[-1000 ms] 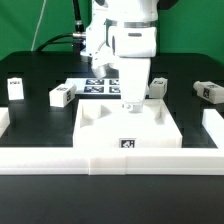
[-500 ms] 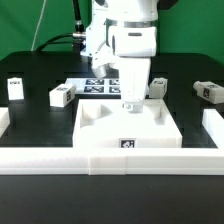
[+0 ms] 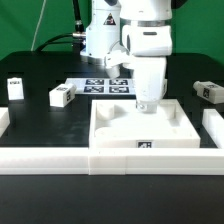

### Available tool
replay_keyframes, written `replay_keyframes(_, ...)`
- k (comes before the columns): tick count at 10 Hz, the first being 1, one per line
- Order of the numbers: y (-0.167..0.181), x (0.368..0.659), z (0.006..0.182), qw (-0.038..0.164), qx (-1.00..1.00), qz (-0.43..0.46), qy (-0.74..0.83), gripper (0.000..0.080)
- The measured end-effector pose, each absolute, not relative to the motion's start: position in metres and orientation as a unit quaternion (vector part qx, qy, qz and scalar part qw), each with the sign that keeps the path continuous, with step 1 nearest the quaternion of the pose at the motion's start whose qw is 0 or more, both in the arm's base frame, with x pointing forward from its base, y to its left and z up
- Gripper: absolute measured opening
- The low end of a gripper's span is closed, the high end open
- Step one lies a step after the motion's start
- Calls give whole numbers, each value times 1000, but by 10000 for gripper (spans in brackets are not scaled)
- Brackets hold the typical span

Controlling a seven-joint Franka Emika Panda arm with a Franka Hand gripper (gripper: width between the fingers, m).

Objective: Assemble one leg

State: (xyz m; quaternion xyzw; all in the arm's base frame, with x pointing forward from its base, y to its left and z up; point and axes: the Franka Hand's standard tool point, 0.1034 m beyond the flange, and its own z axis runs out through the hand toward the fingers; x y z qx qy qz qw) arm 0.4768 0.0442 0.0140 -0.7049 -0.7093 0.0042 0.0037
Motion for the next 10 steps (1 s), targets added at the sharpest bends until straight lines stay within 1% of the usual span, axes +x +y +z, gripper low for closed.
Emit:
replay_keyframes(3, 57, 484, 11, 4, -706, -1, -708, 58)
replay_keyframes(8, 81, 502, 11, -2, -709, -13, -705, 58)
replay_keyframes(10, 83, 503, 11, 3, -710, 1, -704, 58)
